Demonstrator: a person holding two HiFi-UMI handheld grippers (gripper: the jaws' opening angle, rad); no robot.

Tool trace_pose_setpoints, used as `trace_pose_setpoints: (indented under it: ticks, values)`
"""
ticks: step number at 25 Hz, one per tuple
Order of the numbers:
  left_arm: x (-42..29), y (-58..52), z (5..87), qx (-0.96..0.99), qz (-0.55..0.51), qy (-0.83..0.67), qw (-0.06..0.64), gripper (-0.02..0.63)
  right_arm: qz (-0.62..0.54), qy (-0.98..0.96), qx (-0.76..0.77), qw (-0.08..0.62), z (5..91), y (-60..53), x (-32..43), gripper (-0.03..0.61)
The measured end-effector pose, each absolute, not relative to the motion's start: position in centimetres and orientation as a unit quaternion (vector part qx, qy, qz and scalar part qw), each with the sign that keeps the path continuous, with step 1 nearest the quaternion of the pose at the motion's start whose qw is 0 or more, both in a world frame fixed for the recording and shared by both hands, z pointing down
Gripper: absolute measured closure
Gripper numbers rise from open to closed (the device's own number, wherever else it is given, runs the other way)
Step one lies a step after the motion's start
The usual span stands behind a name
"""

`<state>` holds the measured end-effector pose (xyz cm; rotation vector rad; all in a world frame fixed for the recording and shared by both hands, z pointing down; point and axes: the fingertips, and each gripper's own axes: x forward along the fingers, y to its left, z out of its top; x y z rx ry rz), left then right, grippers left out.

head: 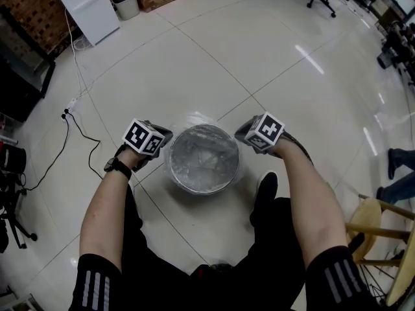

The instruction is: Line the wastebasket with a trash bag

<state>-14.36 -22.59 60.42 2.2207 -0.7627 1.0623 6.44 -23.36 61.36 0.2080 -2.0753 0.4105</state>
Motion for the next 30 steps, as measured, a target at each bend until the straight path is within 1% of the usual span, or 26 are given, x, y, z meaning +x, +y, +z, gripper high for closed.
trace_pose_setpoints:
  ticks: [4, 6, 8, 12, 16, 20, 27, 30]
  values:
    - [-14.2, -24.1, 61.2, 0.821, 0.4, -0.305, 0.271, 0.62, 0.126, -0.855, 0.13, 0.486, 61.5, -26.0, 6.0, 0.569]
    - [-13.9, -24.5, 62.0, 0.817, 0.407, -0.306, 0.272, 0.62, 0.111, -0.848, 0.144, 0.498, 62.2, -26.8, 6.0, 0.569]
    - [-13.8, -24.6, 62.9, 0.811, 0.417, -0.304, 0.275, 0.62, 0.118, -0.83, 0.149, 0.524, 63.9, -26.8, 6.5, 0.569]
    - [-13.7, -24.0, 64.9, 0.8, 0.433, -0.29, 0.297, 0.62, 0.138, -0.81, 0.141, 0.553, 66.5, -26.4, 7.0, 0.569]
    - [-13.8, -23.8, 65.9, 0.797, 0.423, -0.284, 0.324, 0.62, 0.151, -0.808, 0.128, 0.555, 68.1, -26.0, 6.7, 0.569]
    - [-14.2, -24.5, 66.7, 0.791, 0.428, -0.293, 0.325, 0.618, 0.14, -0.796, 0.127, 0.576, 69.1, -26.7, 6.6, 0.569]
    - [-14.3, -24.8, 68.9, 0.773, 0.429, -0.306, 0.353, 0.618, 0.139, -0.784, 0.111, 0.595, 70.9, -26.3, 5.5, 0.569]
    - [-14.5, -24.7, 69.3, 0.767, 0.432, -0.307, 0.361, 0.595, 0.13, -0.771, 0.117, 0.612, 71.1, -26.5, 6.3, 0.569]
